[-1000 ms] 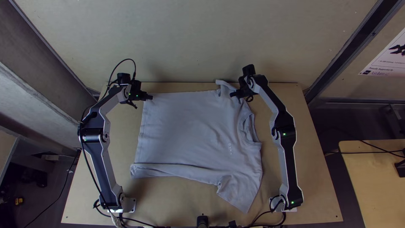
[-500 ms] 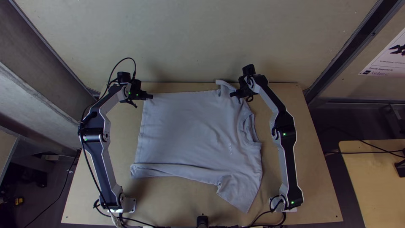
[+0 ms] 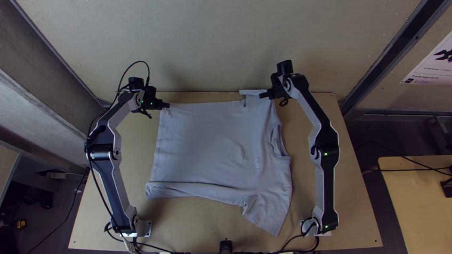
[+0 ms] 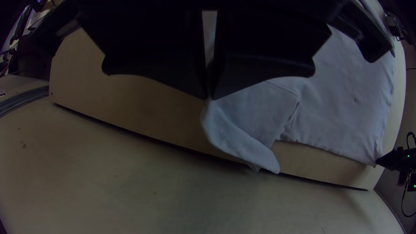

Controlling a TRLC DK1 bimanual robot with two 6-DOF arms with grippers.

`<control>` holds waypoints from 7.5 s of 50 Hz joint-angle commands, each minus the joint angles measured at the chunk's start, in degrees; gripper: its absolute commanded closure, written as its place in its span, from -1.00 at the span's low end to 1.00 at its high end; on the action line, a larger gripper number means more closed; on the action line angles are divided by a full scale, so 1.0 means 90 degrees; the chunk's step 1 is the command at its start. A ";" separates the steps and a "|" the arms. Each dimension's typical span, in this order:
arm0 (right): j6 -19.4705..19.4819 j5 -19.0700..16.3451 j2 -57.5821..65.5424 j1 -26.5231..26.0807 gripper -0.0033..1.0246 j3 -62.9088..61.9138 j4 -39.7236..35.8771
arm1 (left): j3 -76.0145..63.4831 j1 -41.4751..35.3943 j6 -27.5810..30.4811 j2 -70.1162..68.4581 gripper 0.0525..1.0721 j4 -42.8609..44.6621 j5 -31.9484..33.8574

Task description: Fold the t-shirt

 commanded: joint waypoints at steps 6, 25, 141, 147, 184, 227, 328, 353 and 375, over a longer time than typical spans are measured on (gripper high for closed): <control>0.0014 0.0037 -0.0491 0.0120 0.95 -0.0339 -0.0175 | -0.0015 0.0038 -0.0113 -0.0788 0.94 -0.0264 0.0140; 0.0024 0.0018 -0.1585 0.0120 0.95 -0.1413 -0.0272 | -0.1021 0.0253 0.0033 -0.1911 0.94 -0.0577 0.0316; 0.0072 -0.0285 -0.7337 0.1087 0.40 -1.0525 0.1925 | -0.7095 0.0467 0.0610 -0.5573 -0.11 0.0898 0.0413; 0.0111 -0.0285 -0.7444 0.1057 -0.11 -1.0368 0.1710 | -0.6949 0.0526 0.0610 -0.5622 -0.86 0.0732 0.0413; -0.0328 -0.0441 -0.8372 0.2141 -0.73 -0.9968 -0.0936 | -0.6334 0.0292 0.2865 -0.6579 -0.89 -0.2266 0.0794; -0.1334 -0.0510 -0.6985 0.2854 -0.71 -0.9597 -0.1972 | -0.6373 -0.1359 0.4926 -0.5876 -0.88 -0.3272 -0.0036; -0.1422 0.0682 -0.5794 0.2874 0.95 -0.9655 -0.0790 | -0.7173 -0.1749 0.5072 -0.5856 0.94 -0.2667 -0.0407; -0.1539 -0.0275 -0.5813 0.1692 0.95 -0.8073 -0.1864 | -0.6236 -0.1076 0.4965 -0.5934 0.94 -0.2940 -0.0163; -0.1441 -0.1184 -0.5149 0.1067 0.95 -0.6862 -0.2343 | -0.5660 -0.0636 0.5053 -0.5544 0.94 -0.2921 -0.0026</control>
